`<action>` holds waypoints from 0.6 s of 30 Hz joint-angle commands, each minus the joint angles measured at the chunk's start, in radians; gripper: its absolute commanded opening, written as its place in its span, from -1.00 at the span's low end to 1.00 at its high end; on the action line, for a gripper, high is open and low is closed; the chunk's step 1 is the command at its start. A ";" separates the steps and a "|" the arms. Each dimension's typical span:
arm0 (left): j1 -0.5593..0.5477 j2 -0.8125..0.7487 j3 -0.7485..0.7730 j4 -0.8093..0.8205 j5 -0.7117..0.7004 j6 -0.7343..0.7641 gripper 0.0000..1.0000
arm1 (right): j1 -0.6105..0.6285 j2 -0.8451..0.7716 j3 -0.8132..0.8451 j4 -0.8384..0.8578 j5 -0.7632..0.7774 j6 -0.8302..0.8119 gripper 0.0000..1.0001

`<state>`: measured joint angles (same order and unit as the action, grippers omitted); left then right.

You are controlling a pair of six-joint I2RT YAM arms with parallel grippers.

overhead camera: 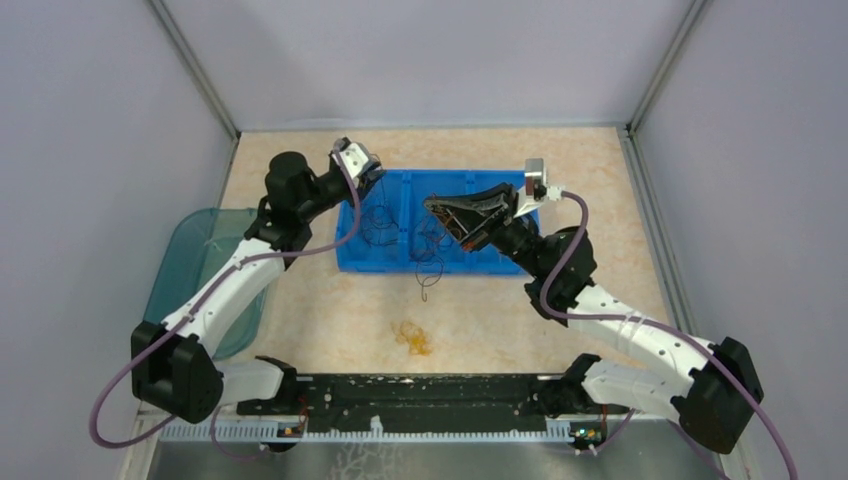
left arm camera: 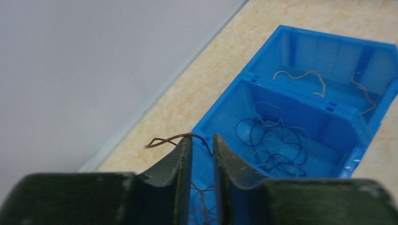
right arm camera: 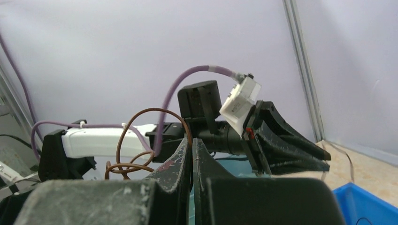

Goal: Untangle the cables
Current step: Place the cable in the bin.

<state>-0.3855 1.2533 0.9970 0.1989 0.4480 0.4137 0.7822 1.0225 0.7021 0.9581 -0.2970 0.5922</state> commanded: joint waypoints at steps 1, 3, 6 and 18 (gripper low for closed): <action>0.033 0.051 0.031 -0.029 0.073 -0.026 -0.11 | -0.011 -0.021 0.076 -0.026 0.013 -0.047 -1.00; 0.056 0.099 0.107 -0.122 0.136 0.015 0.16 | -0.011 -0.014 0.092 -0.040 0.016 -0.054 -1.00; 0.090 0.164 0.224 -0.296 0.183 0.044 0.44 | -0.012 0.005 0.126 -0.069 0.018 -0.065 -1.00; 0.306 0.063 0.321 -0.482 0.237 -0.126 1.00 | -0.017 0.263 0.347 -0.073 0.009 -0.085 -1.00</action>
<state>-0.1635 1.3548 1.2251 -0.1867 0.6292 0.4164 0.7773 1.1801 0.9264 0.8513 -0.2848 0.5251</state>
